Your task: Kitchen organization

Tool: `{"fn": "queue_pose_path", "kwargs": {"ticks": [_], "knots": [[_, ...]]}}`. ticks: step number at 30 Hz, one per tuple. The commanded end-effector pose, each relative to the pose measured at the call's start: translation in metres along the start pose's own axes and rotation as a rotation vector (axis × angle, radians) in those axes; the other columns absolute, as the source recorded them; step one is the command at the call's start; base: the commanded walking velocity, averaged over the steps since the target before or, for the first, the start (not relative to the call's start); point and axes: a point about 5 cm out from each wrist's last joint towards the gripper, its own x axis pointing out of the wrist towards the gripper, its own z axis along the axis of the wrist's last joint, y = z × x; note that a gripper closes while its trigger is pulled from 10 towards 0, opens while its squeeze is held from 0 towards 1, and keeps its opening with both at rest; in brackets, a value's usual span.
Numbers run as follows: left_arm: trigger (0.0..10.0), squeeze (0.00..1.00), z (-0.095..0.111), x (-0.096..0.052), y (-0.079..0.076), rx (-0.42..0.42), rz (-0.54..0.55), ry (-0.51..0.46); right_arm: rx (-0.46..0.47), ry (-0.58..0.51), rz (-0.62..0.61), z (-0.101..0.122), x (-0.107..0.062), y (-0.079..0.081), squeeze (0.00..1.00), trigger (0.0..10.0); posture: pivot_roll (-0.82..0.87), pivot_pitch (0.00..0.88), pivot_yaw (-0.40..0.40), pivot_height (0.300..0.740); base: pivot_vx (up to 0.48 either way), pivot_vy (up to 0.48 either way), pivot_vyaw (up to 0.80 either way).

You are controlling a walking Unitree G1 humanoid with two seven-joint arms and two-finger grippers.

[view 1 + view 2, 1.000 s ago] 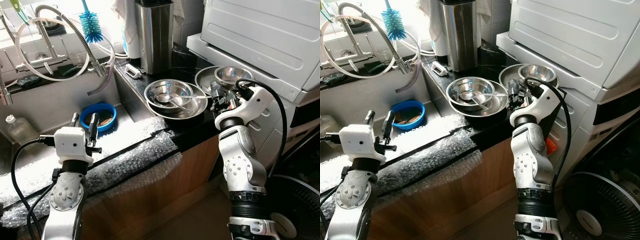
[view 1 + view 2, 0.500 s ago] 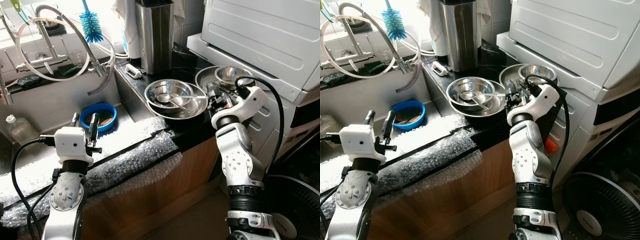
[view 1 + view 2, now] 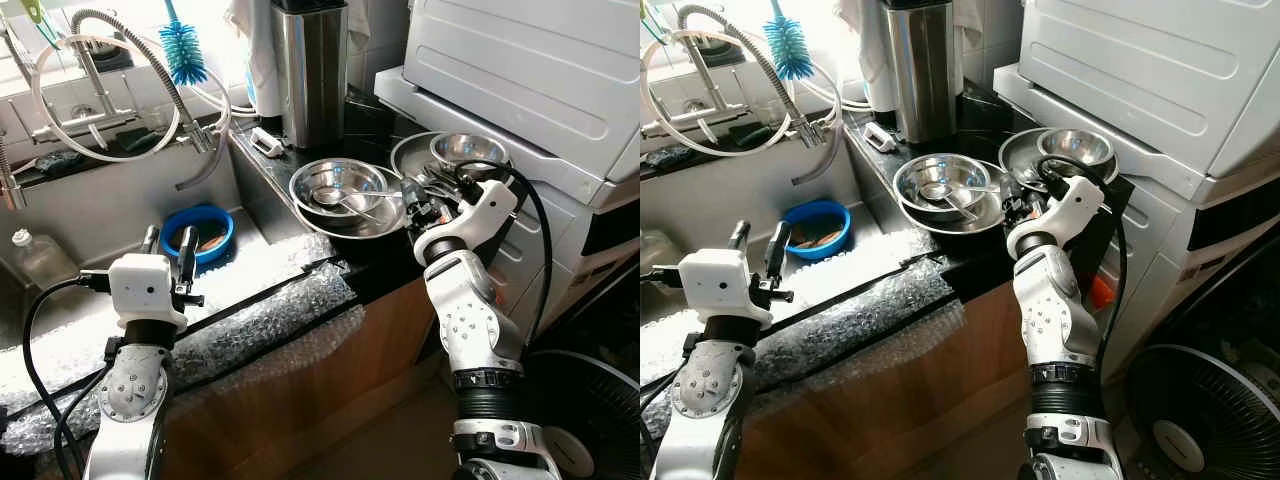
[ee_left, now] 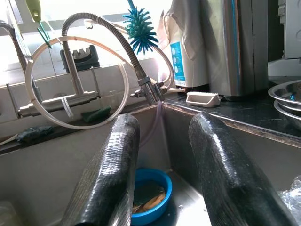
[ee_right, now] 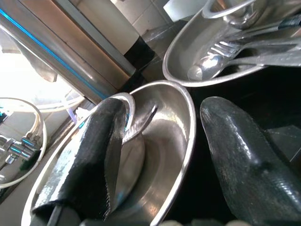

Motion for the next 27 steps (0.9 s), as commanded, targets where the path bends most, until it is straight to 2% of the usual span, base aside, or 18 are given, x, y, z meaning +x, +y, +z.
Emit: {"fn": "queue_pose_path", "kwargs": {"ticks": [1, 4, 5, 7, 8, 11, 13, 15, 16, 17, 18, 27], "knots": [[10.0, 0.00, 0.0029, -0.0003, 0.0005, 0.022, -0.002, -0.010, -0.009, 0.011, 0.023, 0.0005, 0.0033, 0.0079, 0.00, 10.0, -0.11, 0.000, 0.050, 0.740, 0.000, 0.000, 0.00], [10.0, 0.00, 0.0029, -0.0002, 0.0004, 0.022, -0.003, -0.010, -0.012, 0.027, 0.038, -0.0014, 0.0038, 0.0089, 0.00, 10.0, -0.11, 0.000, 0.050, 0.740, 0.000, 0.000, 0.00], [10.0, 0.00, 0.0030, -0.0001, 0.0004, 0.022, -0.002, -0.011, -0.014, 0.032, 0.044, -0.0024, 0.0040, 0.0095, 0.00, 9.3, -0.11, 0.000, 0.050, 0.740, 0.000, 0.000, 0.00], [10.0, 0.00, 0.0031, -0.0001, 0.0004, 0.021, -0.002, -0.011, -0.012, 0.032, 0.044, -0.0026, 0.0040, 0.0097, 0.00, 9.3, -0.11, 0.000, 0.050, 0.740, 0.000, 0.000, 0.00], [10.0, 0.00, 0.0031, -0.0002, 0.0004, 0.021, -0.001, -0.011, -0.014, 0.031, 0.047, -0.0028, 0.0039, 0.0103, 0.00, 3.5, -0.11, 0.000, 0.051, 0.740, 0.000, 0.000, 0.00], [10.0, 0.00, 0.0033, -0.0003, 0.0003, 0.022, -0.001, -0.011, -0.014, 0.032, 0.054, -0.0030, 0.0039, 0.0112, 0.00, 2.5, -0.11, 0.000, 0.051, 0.740, 0.000, 0.000, 0.00], [10.0, 0.00, 0.0033, -0.0003, 0.0006, 0.023, 0.000, -0.011, -0.013, 0.034, 0.058, -0.0033, 0.0039, 0.0118, 0.00, 0.0, -0.11, 0.000, 0.050, 0.740, 0.000, 0.000, 0.00], [10.0, 0.00, 0.0033, -0.0003, 0.0008, 0.024, 0.002, -0.011, -0.015, 0.033, 0.058, -0.0032, 0.0040, 0.0119, 0.00, 0.3, -0.11, 0.000, 0.050, 0.740, 0.000, 0.000, 0.00], [10.0, 0.00, 0.0033, -0.0003, 0.0008, 0.025, 0.002, -0.011, -0.016, 0.033, 0.058, -0.0032, 0.0040, 0.0118, 0.00, 1.5, -0.11, 0.000, 0.050, 0.740, 0.000, 0.000, 0.00], [10.0, 0.00, 0.0033, -0.0004, 0.0006, 0.024, 0.002, -0.011, -0.017, 0.033, 0.057, -0.0031, 0.0040, 0.0117, 0.00, 4.7, -0.11, 0.000, 0.050, 0.740, 0.000, 0.000, 0.00], [10.0, 0.00, 0.0032, -0.0006, 0.0004, 0.024, 0.001, -0.010, -0.019, 0.033, 0.056, -0.0031, 0.0041, 0.0115, 0.00, 10.0, -0.11, 0.000, 0.050, 0.740, 0.000, 0.000, 0.00], [10.0, 0.00, 0.0030, -0.0005, 0.0001, 0.024, 0.000, -0.010, -0.023, 0.031, 0.053, -0.0034, 0.0052, 0.0117, 0.00, 10.0, -0.11, 0.000, 0.050, 0.740, 0.000, 0.000, 0.00]]}}
